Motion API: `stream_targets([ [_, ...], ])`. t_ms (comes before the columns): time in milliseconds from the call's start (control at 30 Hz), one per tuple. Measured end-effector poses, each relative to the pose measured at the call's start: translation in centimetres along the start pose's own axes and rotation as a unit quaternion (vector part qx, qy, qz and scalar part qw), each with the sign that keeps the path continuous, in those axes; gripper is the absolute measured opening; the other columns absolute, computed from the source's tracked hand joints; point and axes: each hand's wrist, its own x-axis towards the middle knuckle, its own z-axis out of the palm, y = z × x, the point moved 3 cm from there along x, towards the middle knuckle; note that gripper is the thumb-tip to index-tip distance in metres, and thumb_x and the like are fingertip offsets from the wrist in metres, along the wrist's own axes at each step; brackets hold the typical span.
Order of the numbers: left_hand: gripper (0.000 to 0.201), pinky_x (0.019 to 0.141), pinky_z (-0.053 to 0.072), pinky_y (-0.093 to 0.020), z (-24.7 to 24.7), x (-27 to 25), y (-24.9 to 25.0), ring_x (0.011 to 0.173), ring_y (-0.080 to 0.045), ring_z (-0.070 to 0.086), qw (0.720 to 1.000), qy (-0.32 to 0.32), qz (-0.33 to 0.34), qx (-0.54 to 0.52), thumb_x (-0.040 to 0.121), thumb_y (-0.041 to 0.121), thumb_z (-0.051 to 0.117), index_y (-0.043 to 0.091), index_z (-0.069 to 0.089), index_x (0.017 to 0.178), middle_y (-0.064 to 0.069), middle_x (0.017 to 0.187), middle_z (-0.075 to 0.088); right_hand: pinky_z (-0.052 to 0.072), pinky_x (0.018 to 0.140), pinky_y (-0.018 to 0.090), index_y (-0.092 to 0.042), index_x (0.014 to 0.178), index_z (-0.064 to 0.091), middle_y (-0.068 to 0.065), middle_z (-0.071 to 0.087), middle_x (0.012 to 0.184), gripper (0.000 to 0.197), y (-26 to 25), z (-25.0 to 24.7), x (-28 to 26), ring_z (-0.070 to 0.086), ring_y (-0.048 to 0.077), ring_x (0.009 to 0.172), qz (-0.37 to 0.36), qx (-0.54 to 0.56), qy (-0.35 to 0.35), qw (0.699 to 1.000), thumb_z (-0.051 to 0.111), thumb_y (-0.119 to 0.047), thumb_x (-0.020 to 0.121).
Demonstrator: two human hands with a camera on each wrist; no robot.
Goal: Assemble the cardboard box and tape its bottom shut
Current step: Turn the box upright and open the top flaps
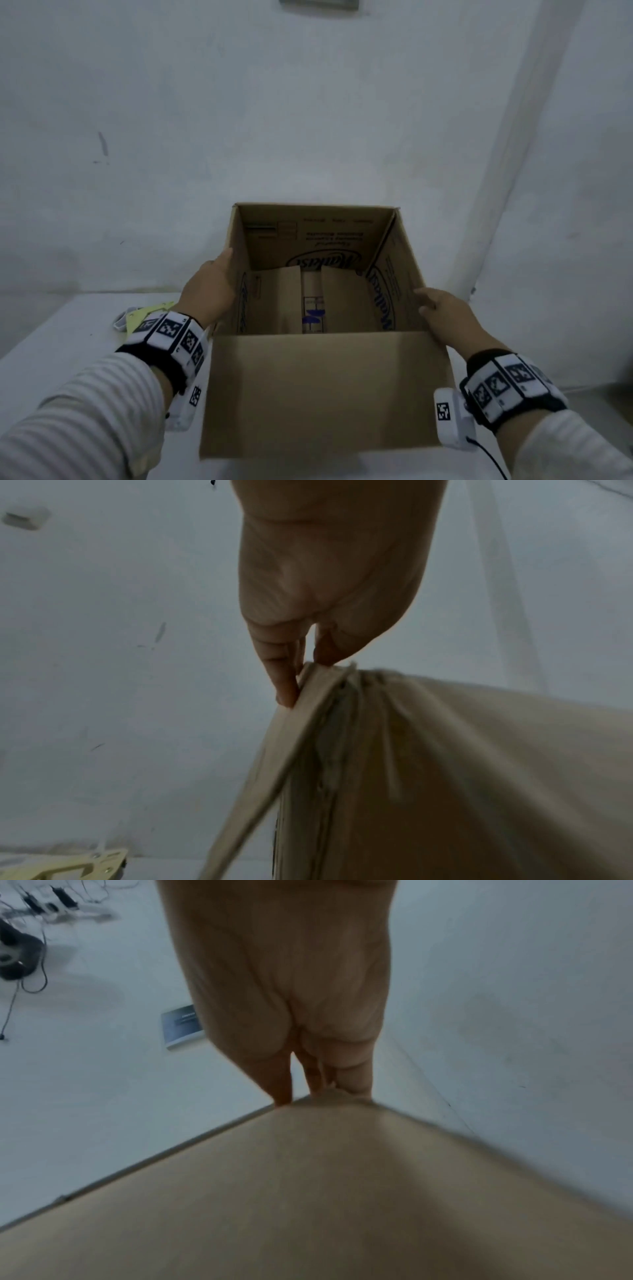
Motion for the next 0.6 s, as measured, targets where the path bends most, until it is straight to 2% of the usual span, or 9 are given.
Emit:
stream_targets([
  [67, 0.055, 0.101, 0.043, -0.043, 0.2, -1.1, 0.0, 0.127, -0.033, 0.048, 1.0, -0.014, -0.005, -0.022, 0.096, 0.017, 0.039, 0.021, 0.026, 0.149, -0.016, 0.144, 0.045, 0.029, 0.11, 0.033, -0.017, 0.137, 0.048, 0.01, 0.034, 0.152, 0.041, -0.1, 0.8, -0.7, 0.034, 0.027, 0.138, -0.003, -0.014, -0.038, 0.999, 0.047, -0.029, 0.097],
  [133, 0.056, 0.112, 0.031, -0.04, 0.7, -2.8, 0.2, 0.141, -0.028, 0.031, 0.997, -0.042, -0.015, -0.055, 0.098, 0.026, 0.043, 0.019, 0.024, 0.15, -0.011, 0.154, 0.03, 0.027, 0.112, 0.035, -0.021, 0.137, 0.046, 0.007, 0.016, 0.157, 0.051, -0.1, 1.9, -1.9, 0.028, 0.027, 0.141, 0.003, -0.004, -0.059, 0.998, 0.05, -0.045, 0.093],
  [200, 0.062, 0.116, 0.021, -0.041, 1.1, -4.4, 0.2, 0.147, -0.024, 0.016, 0.993, -0.075, -0.031, -0.091, 0.096, 0.042, 0.046, 0.02, 0.025, 0.15, -0.008, 0.16, 0.015, 0.027, 0.113, 0.037, -0.022, 0.136, 0.044, 0.005, 0.004, 0.158, 0.059, 0.0, 2.9, -2.9, 0.026, 0.029, 0.141, 0.002, -0.006, -0.058, 0.998, 0.057, -0.051, 0.087],
  [233, 0.066, 0.117, 0.019, -0.042, 1.3, -5.1, 0.0, 0.148, -0.024, 0.011, 0.99, -0.096, -0.037, -0.101, 0.093, 0.049, 0.047, 0.022, 0.025, 0.149, -0.006, 0.161, 0.008, 0.029, 0.112, 0.037, -0.021, 0.133, 0.046, 0.005, 0.004, 0.157, 0.059, -0.1, 3.2, -3.4, 0.028, 0.029, 0.139, 0.002, -0.011, -0.05, 0.999, 0.061, -0.05, 0.084],
  [300, 0.072, 0.117, 0.019, -0.045, 1.5, -6.1, -0.6, 0.149, -0.025, 0.01, 0.984, -0.121, -0.043, -0.12, 0.087, 0.055, 0.053, 0.027, 0.027, 0.148, -0.004, 0.161, 0.002, 0.034, 0.108, 0.038, -0.019, 0.118, 0.054, 0.009, 0.017, 0.15, 0.047, -0.5, 3.5, -4.0, 0.033, 0.031, 0.133, 0.007, -0.007, -0.018, 1.0, 0.067, -0.046, 0.081],
  [400, 0.076, 0.116, 0.027, -0.047, 1.3, -7.0, -1.3, 0.145, -0.027, 0.023, 0.979, -0.118, -0.041, -0.163, 0.082, 0.055, 0.06, 0.03, 0.028, 0.147, -0.003, 0.161, 0.007, 0.044, 0.097, 0.04, -0.021, 0.088, 0.054, 0.008, 0.035, 0.121, 0.031, -1.1, 3.7, -4.6, 0.041, 0.032, 0.117, 0.016, 0.012, 0.027, 0.999, 0.074, -0.042, 0.075],
  [467, 0.083, 0.115, 0.028, -0.046, 1.4, -7.5, -1.0, 0.145, -0.025, 0.023, 0.979, -0.121, -0.038, -0.158, 0.081, 0.054, 0.063, 0.03, 0.022, 0.149, -0.002, 0.16, 0.012, 0.045, 0.092, 0.039, -0.023, 0.084, 0.053, 0.003, 0.034, 0.108, 0.03, -0.9, 3.5, -5.0, 0.044, 0.032, 0.113, 0.028, 0.009, 0.035, 0.999, 0.074, -0.042, 0.074],
  [533, 0.089, 0.115, 0.03, -0.044, 1.9, -8.0, 0.0, 0.145, -0.024, 0.022, 0.986, -0.115, -0.033, -0.118, 0.081, 0.057, 0.061, 0.028, 0.015, 0.151, -0.002, 0.16, 0.014, 0.046, 0.092, 0.04, -0.026, 0.084, 0.055, 0.006, 0.04, 0.111, 0.03, -0.2, 2.3, -4.9, 0.047, 0.032, 0.114, 0.048, 0.012, 0.034, 0.998, 0.075, -0.045, 0.072],
  [600, 0.09, 0.113, 0.034, -0.042, 2.5, -8.8, 1.3, 0.144, -0.023, 0.027, 0.992, -0.096, -0.024, -0.075, 0.083, 0.061, 0.054, 0.027, 0.01, 0.152, -0.003, 0.16, 0.017, 0.044, 0.096, 0.045, -0.03, 0.086, 0.055, 0.009, 0.046, 0.125, 0.031, 0.9, 1.0, -4.6, 0.047, 0.033, 0.118, 0.078, 0.011, 0.03, 0.996, 0.074, -0.049, 0.071],
])
